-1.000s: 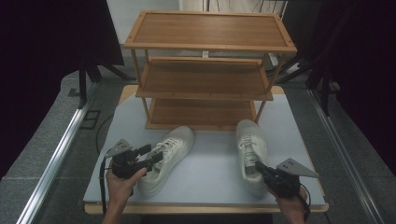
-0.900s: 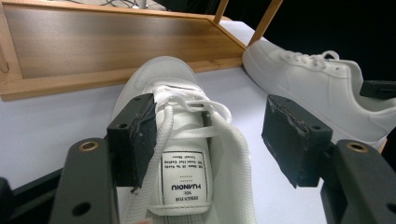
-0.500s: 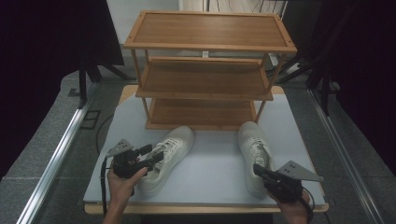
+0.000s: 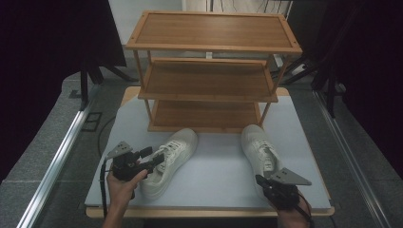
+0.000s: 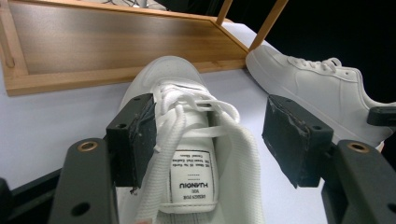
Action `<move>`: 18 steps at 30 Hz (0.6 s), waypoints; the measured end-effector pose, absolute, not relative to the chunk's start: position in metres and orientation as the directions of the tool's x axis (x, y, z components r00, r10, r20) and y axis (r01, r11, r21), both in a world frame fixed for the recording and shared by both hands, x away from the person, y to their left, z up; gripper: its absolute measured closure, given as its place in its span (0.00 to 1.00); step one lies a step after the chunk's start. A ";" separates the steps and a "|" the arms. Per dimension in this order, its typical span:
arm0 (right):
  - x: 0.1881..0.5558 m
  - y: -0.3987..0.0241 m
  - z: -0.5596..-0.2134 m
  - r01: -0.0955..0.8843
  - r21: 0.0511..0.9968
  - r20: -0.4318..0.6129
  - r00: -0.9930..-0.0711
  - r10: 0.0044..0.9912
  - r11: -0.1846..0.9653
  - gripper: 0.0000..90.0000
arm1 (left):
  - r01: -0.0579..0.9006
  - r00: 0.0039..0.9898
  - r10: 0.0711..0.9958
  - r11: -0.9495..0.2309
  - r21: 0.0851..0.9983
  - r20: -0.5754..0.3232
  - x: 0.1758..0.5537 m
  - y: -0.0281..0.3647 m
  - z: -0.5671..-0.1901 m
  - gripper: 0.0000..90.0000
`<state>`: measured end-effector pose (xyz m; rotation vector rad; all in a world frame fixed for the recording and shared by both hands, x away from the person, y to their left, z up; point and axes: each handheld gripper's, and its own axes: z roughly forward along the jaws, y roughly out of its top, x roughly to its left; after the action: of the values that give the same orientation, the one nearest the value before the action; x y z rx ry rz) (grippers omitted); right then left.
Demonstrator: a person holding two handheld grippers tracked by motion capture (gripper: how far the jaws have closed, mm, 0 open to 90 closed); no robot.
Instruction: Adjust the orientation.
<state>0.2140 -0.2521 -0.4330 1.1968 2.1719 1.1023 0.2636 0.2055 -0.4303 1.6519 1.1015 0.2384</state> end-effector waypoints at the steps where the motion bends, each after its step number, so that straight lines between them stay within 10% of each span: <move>1: 0.213 -0.258 -0.433 0.511 0.803 0.022 -0.539 0.842 0.307 1.00 | 0.538 0.549 0.752 0.017 0.842 -0.366 0.264 0.206 -0.431 0.39; 18: 0.217 -0.321 -0.437 0.528 0.828 0.169 -0.558 0.812 0.191 0.94 | 0.555 0.529 0.760 0.028 0.831 -0.379 0.264 0.213 -0.436 0.39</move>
<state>0.2166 -0.3212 -0.4371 1.2697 2.1638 1.3058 0.2640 0.2134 -0.4361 1.6438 1.1332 0.2273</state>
